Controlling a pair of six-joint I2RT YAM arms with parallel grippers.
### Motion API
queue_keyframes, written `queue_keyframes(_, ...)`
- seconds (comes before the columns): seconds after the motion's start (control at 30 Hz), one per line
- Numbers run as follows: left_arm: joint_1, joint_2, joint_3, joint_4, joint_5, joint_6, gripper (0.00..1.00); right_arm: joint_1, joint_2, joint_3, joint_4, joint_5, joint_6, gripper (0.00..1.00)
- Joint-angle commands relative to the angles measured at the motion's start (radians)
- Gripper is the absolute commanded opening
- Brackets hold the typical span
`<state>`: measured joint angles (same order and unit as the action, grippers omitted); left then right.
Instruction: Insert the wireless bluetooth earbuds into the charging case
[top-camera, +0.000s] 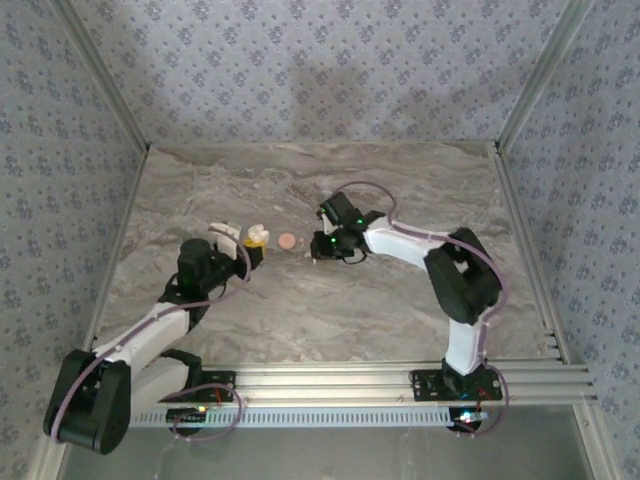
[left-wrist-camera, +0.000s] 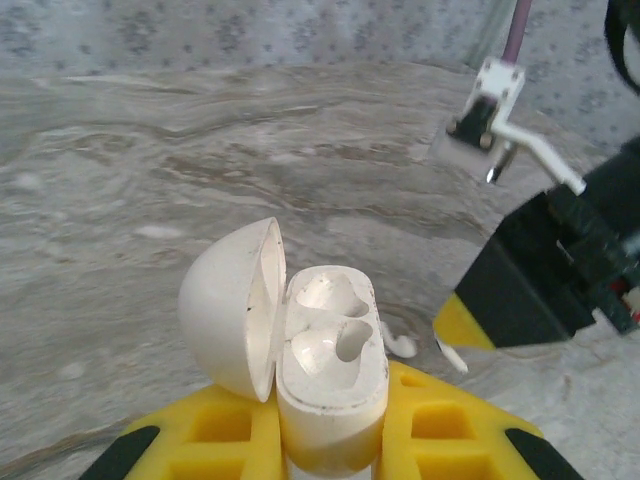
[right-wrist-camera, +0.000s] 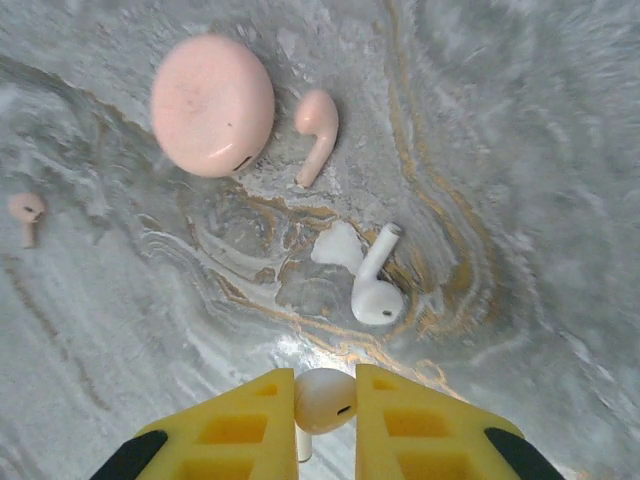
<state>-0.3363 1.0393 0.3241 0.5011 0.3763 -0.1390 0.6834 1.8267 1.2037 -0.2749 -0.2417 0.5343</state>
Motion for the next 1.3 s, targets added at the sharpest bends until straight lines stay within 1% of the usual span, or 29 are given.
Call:
queue_keyframes(0.0, -0.068, 0.054, -0.011, 0.197, -0.027, 0.016, 0.13, -0.020, -0.142, -0.123, 0.174, 0.008, -0.004, 0.17)
queue_keyframes(0.13, -0.187, 0.173, 0.015, 0.330, -0.036, 0.066, 0.12, -0.053, -0.316, -0.245, 0.254, 0.024, -0.038, 0.17)
queue_keyframes(0.23, -0.244, 0.265, 0.046, 0.432, -0.031, 0.071, 0.12, -0.074, -0.435, -0.306, 0.282, 0.033, -0.075, 0.17)
queue_keyframes(0.33, -0.279, 0.351, 0.072, 0.554, -0.006, 0.069, 0.12, -0.086, -0.541, -0.354, 0.293, 0.052, -0.126, 0.17)
queue_keyframes(0.4, -0.298, 0.395, 0.094, 0.603, 0.020, 0.074, 0.12, -0.096, -0.601, -0.378, 0.304, 0.053, -0.149, 0.17)
queue_keyframes(0.53, -0.335, 0.446, 0.144, 0.620, 0.066, 0.106, 0.12, -0.104, -0.688, -0.410, 0.338, 0.045, -0.182, 0.17)
queue_keyframes(0.63, -0.354, 0.461, 0.172, 0.617, 0.087, 0.124, 0.12, -0.097, -0.710, -0.430, 0.381, 0.024, -0.189, 0.17)
queue_keyframes(0.87, -0.381, 0.456, 0.205, 0.581, 0.084, 0.141, 0.12, -0.062, -0.716, -0.466, 0.496, 0.000, -0.208, 0.17)
queue_keyframes(1.27, -0.383, 0.433, 0.204, 0.580, 0.077, 0.132, 0.12, -0.014, -0.678, -0.456, 0.533, -0.006, -0.226, 0.17)
